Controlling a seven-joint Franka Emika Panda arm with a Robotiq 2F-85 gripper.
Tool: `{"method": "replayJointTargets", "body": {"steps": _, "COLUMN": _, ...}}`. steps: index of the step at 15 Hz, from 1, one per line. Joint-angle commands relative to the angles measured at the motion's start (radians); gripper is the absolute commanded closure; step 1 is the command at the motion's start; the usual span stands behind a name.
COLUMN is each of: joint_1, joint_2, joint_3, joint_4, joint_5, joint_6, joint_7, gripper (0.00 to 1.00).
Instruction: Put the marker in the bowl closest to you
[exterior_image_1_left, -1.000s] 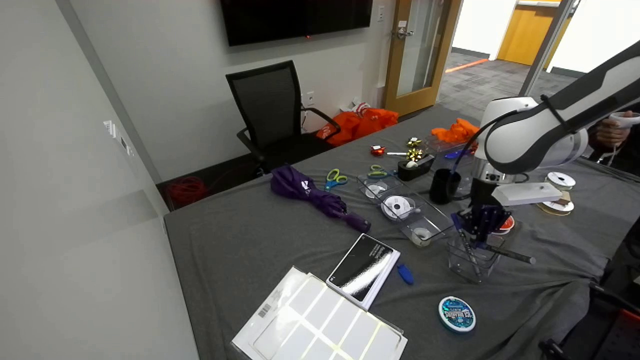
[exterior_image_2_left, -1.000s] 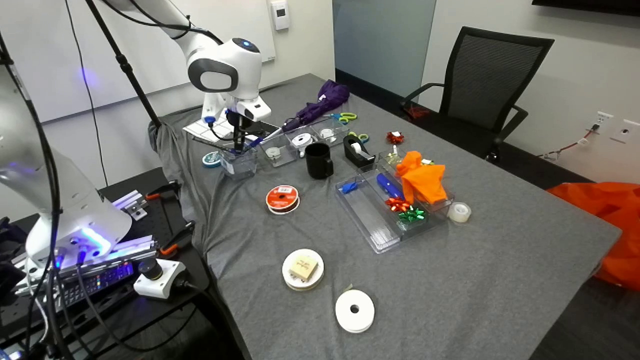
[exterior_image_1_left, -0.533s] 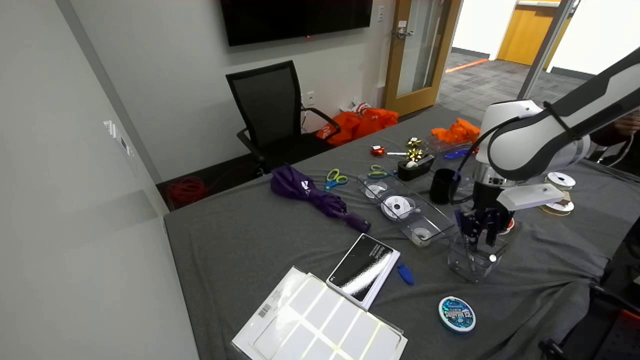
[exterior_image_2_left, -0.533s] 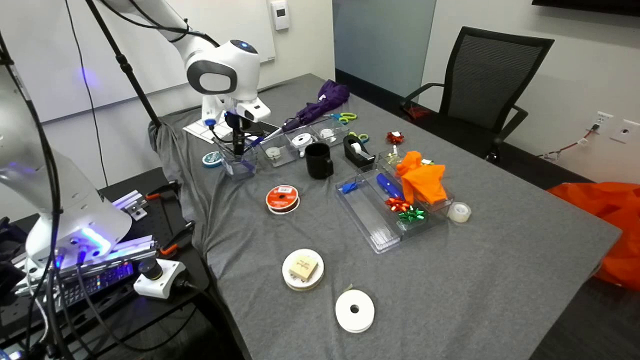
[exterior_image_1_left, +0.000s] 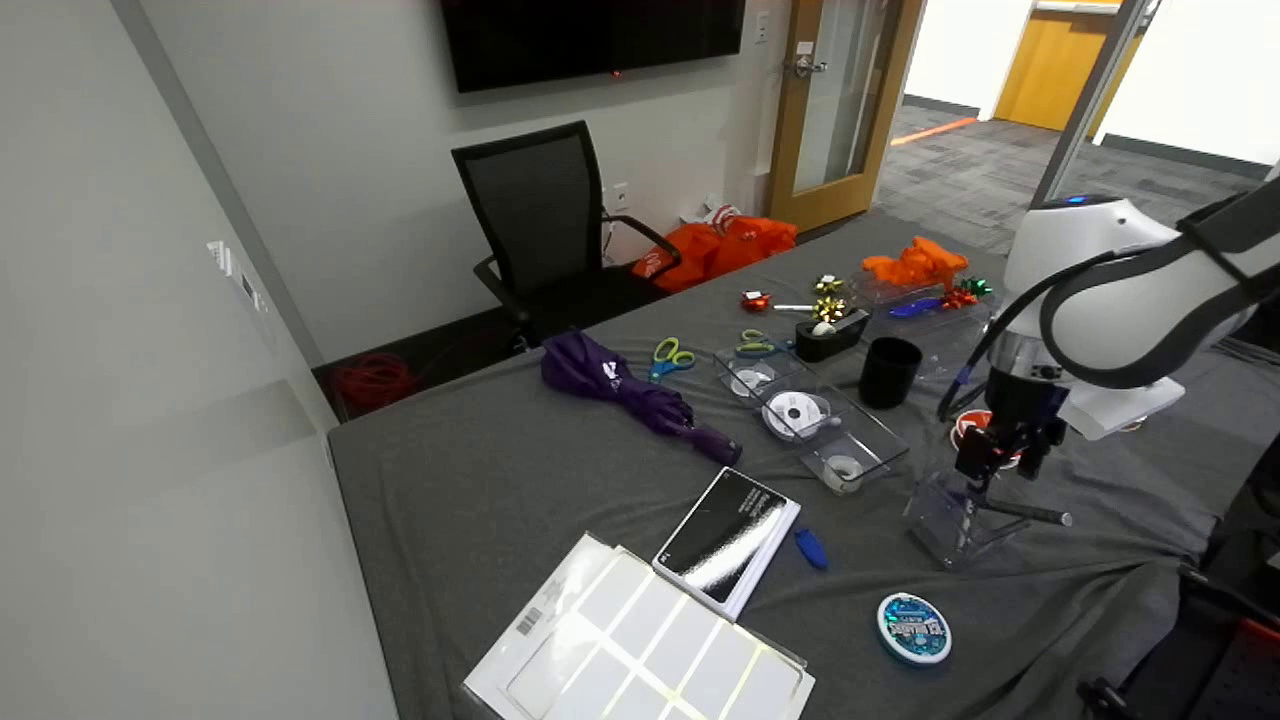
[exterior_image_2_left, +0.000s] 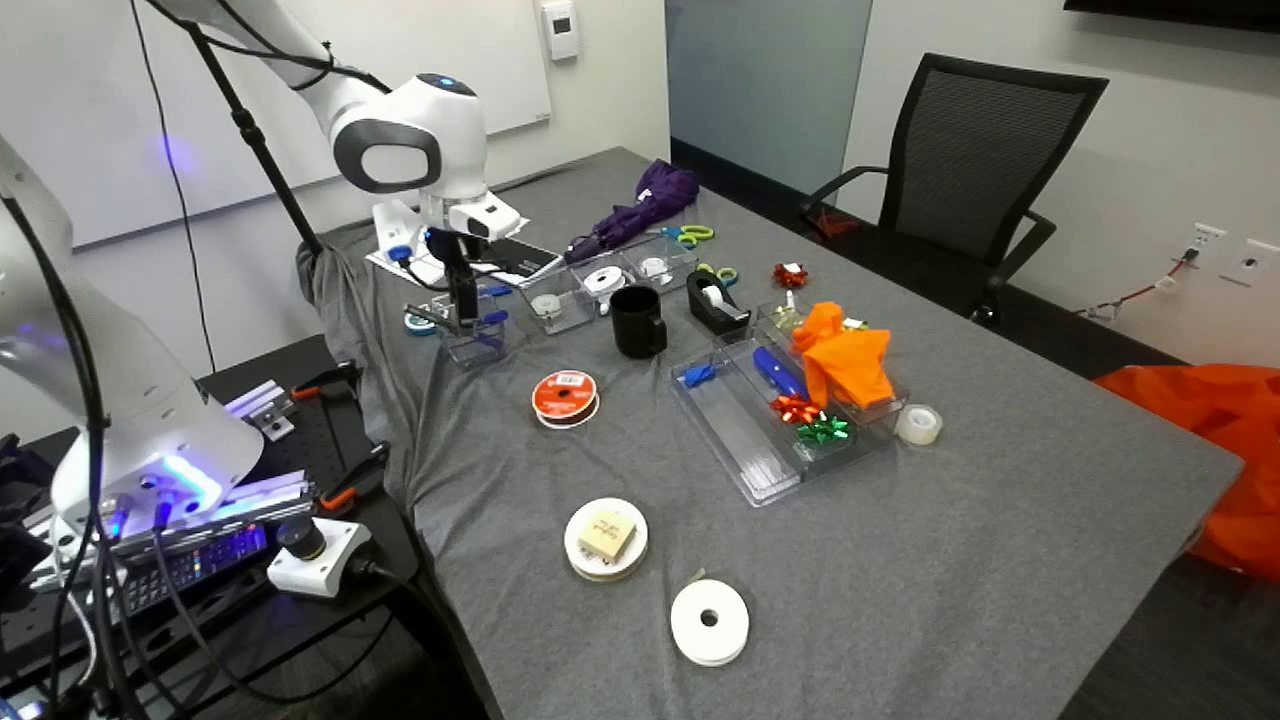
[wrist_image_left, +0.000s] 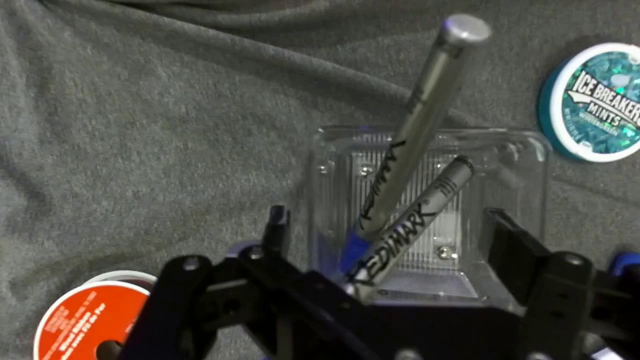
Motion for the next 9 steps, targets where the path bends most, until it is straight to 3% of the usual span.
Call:
{"method": "replayJointTargets", "body": {"steps": 1, "joint_1": -0.019, "joint_2": -0.176, "joint_3": 0.006, "joint_4": -0.135, "joint_5": -0.006, "joint_6": 0.037, "joint_7": -0.052, "gripper": 0.0}}
{"method": "replayJointTargets", "body": {"steps": 8, "joint_1": -0.018, "joint_2": -0.407, "joint_3": -0.005, "joint_4": -0.23, "joint_5": -0.005, "joint_6": 0.006, "joint_7": -0.062, "gripper": 0.0}}
{"method": "replayJointTargets", "body": {"steps": 9, "joint_1": -0.021, "joint_2": -0.39, "joint_3": -0.01, "joint_4": -0.179, "joint_5": -0.011, "joint_6": -0.024, "joint_7": -0.065, "gripper": 0.0}}
